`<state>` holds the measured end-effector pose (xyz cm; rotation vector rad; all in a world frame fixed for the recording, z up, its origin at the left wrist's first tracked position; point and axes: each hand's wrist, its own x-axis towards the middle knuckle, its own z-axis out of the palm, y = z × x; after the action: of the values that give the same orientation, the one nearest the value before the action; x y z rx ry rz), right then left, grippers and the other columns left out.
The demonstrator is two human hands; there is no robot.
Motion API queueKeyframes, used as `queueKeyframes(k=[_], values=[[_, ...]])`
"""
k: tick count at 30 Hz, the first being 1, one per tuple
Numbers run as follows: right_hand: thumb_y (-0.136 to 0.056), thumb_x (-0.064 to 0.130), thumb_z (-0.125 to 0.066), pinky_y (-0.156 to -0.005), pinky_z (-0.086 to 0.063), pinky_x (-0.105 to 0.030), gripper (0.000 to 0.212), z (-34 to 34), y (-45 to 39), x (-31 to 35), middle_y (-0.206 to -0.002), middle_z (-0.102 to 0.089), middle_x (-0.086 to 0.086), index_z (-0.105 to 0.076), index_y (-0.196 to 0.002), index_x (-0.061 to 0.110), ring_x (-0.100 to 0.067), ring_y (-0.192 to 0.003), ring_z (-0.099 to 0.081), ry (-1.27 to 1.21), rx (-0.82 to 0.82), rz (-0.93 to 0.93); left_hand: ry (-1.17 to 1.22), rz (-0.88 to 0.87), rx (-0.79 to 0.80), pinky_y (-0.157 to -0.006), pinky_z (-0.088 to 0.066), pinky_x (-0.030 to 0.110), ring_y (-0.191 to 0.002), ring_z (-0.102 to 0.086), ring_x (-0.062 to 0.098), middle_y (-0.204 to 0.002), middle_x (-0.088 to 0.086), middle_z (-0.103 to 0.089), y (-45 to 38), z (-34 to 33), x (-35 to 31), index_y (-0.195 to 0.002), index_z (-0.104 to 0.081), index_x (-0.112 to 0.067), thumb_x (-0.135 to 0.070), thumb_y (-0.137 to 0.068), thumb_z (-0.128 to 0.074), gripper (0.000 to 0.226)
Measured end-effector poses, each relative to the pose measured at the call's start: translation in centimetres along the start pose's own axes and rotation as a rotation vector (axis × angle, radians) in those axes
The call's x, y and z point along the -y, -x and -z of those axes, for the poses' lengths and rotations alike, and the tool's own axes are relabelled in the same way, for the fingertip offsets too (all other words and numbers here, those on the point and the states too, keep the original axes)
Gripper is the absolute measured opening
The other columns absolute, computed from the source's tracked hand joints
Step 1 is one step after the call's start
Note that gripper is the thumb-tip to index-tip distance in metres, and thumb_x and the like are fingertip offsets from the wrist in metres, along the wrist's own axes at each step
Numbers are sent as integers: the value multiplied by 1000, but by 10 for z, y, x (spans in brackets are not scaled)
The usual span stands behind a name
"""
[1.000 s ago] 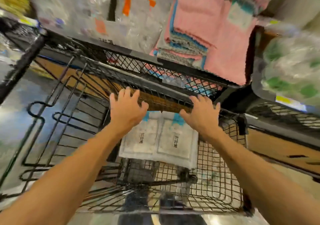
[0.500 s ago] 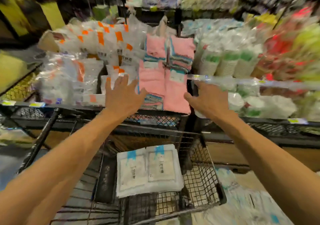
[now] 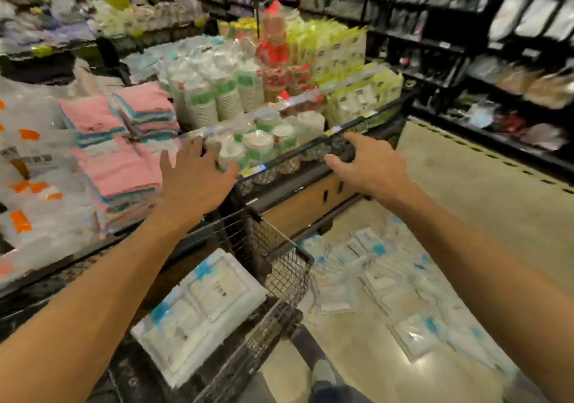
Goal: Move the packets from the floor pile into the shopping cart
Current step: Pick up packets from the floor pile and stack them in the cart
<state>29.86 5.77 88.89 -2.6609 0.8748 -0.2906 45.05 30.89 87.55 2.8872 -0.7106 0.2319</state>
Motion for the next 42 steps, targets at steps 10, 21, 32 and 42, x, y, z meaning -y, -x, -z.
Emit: queueKeyframes(k=[10, 21, 32, 42], values=[[-90, 75, -49, -107, -46, -54, 79, 40, 65, -186, -151, -55, -2, -43, -154, 28, -30, -134, -54, 30, -129, -299, -34, -304, 90, -123, -10, 60, -153, -21, 28, -166, 8, -25, 14, -39, -168, -155, -36, -29, -66, -99, -25, 68], [-91, 70, -52, -114, -34, -66, 77, 57, 80, -370, -149, -57, -6, -41, -155, 28, -36, -137, -50, 28, -88, -468, 50, -384, 209, -125, -6, 56, -155, -18, 25, -167, 7, -25, 19, -115, -327, -158, -34, -28, -59, -102, -34, 64], [-93, 66, -55, -108, -42, -58, 77, -7, 32, -456, -152, -53, -9, -40, -154, 22, -40, -133, -51, 42, 15, -606, -77, -432, 316, -123, -9, 56, -154, -20, 26, -166, 9, -26, -55, -231, -374, -160, -28, -25, -58, -102, -33, 66], [-91, 64, -61, -107, -45, -54, 79, -118, -45, -526, -150, -54, -8, -42, -153, 19, -38, -134, -50, 85, 139, -823, -151, -497, 577, -124, -12, 56, -155, -18, 25, -167, 8, -22, -136, -417, -410, -162, -20, -24, -55, -102, -34, 69]])
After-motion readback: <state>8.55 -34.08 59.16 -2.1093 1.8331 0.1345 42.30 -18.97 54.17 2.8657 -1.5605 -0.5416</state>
